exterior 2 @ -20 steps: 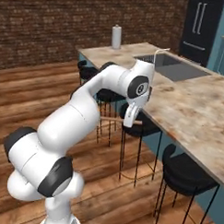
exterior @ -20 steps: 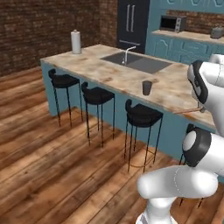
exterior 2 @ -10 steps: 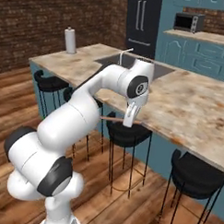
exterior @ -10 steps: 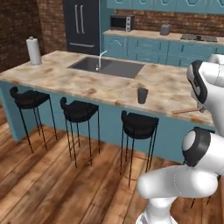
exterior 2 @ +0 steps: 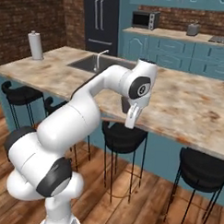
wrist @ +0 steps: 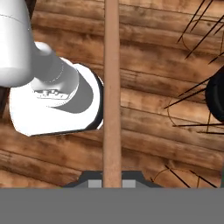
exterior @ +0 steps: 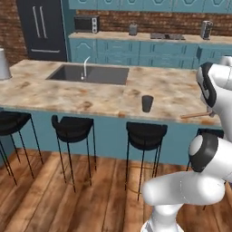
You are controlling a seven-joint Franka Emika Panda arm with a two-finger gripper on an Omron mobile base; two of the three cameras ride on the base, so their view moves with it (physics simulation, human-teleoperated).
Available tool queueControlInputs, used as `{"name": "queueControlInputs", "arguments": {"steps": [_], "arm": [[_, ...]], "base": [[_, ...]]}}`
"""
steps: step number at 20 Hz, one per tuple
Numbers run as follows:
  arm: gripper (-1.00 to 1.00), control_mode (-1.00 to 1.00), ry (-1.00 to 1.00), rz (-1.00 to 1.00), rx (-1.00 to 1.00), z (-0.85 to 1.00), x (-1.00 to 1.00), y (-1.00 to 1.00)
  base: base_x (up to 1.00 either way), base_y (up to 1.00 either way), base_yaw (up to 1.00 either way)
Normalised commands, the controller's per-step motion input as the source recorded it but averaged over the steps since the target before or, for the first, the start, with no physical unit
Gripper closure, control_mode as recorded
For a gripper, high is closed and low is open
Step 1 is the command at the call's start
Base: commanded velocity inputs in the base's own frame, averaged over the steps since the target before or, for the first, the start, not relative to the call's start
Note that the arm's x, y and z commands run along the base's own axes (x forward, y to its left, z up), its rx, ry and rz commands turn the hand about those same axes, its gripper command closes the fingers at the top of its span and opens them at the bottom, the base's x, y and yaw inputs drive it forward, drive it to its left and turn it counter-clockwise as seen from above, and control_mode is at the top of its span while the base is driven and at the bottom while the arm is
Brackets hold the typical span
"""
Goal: Take a straw from the drawer in front and place it inside the glass cup on the dining counter.
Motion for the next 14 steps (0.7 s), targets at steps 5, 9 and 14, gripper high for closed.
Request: {"name": "queueControlInputs", "arguments": {"steps": [5, 9, 14], "arm": [[1.0, 1.0, 0.0, 0.0, 0.0, 0.0, 0.0, 0.0], [1.0, 1.0, 0.0, 0.0, 0.0, 0.0, 0.0, 0.0], [1.0, 1.0, 0.0, 0.0, 0.0, 0.0, 0.0, 0.0]], "base": [[0.49, 0.53, -0.37], [0.44, 0.26, -0.34], [0.54, 0.2, -0.33]]}}
